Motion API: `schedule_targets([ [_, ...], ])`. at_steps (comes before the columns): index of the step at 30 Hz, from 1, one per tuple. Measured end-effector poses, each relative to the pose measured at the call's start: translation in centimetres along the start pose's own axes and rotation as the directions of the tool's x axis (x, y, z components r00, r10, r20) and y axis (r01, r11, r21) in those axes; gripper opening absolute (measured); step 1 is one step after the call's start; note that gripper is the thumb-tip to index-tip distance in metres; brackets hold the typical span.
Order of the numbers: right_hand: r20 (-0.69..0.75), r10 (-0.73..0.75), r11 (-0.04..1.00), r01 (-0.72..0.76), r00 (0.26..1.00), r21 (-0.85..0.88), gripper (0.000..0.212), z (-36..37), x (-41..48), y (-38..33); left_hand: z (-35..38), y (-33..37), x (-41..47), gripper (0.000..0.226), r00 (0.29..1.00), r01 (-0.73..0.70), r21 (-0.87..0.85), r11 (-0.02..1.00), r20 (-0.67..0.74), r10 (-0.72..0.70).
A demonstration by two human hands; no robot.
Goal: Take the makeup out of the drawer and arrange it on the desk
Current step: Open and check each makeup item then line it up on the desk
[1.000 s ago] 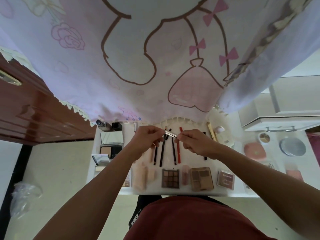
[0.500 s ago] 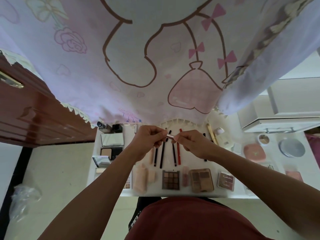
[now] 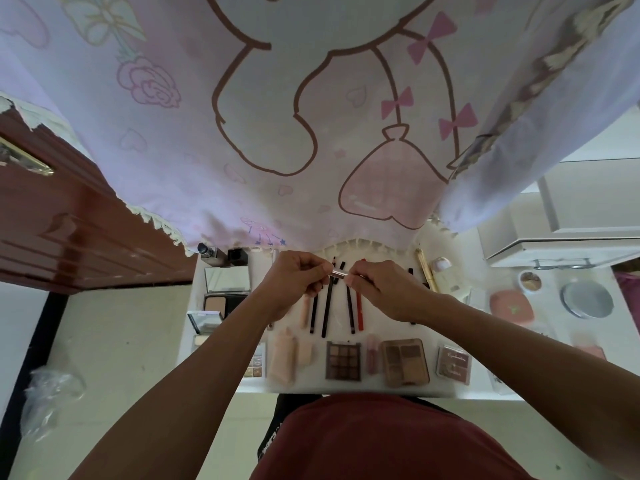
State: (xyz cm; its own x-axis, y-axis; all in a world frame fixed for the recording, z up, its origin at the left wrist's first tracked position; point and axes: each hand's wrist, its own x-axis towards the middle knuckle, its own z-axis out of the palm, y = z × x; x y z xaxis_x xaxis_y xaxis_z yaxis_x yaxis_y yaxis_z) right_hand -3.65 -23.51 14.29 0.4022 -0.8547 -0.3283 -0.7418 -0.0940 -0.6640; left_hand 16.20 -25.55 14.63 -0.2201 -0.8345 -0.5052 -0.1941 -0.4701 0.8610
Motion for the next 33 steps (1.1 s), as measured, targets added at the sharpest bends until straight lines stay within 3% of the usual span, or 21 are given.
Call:
schedule_targets([
  [7, -0.096, -0.034, 0.999, 0.033, 0.995, -0.009, 0.031, 0.8, -0.1, 0.7, 0.2, 0.0, 0.1, 0.01, 1.0, 0.006, 0.004, 1.0, -0.009, -0.006],
  [11, -0.147, -0.078, 0.994, 0.066, 0.986, -0.087, 0.032, 1.0, -0.2, 0.7, 0.3, 0.0, 0.1, 0.019, 0.996, 0.011, 0.03, 0.999, -0.094, -0.008],
  [17, -0.109, -0.029, 0.996, 0.038, 0.994, 0.085, 0.02, 0.4, -0.6, 1.1, -0.2, 0.6, 0.1, 0.009, 0.999, -0.026, 0.099, 0.995, 0.046, 0.021],
  [23, -0.013, 0.027, 0.944, -0.021, 1.0, 0.329, 0.026, 0.1, -0.2, 1.0, -0.2, 0.4, 0.2, 0.008, 0.999, -0.033, 0.092, 0.995, 0.018, 0.032],
  [30, -0.226, 0.027, 0.966, 0.033, 0.974, 0.257, 0.005, 0.1, 0.1, 1.0, -0.1, 0.3, 0.0, 0.015, 0.999, -0.046, 0.083, 0.995, -0.026, 0.048],
  [33, -0.144, 0.072, 0.939, -0.018, 0.987, 0.344, 0.026, 0.3, 0.0, 0.9, -0.4, 0.5, 0.1, 0.014, 0.998, -0.056, 0.097, 0.994, -0.036, 0.059],
])
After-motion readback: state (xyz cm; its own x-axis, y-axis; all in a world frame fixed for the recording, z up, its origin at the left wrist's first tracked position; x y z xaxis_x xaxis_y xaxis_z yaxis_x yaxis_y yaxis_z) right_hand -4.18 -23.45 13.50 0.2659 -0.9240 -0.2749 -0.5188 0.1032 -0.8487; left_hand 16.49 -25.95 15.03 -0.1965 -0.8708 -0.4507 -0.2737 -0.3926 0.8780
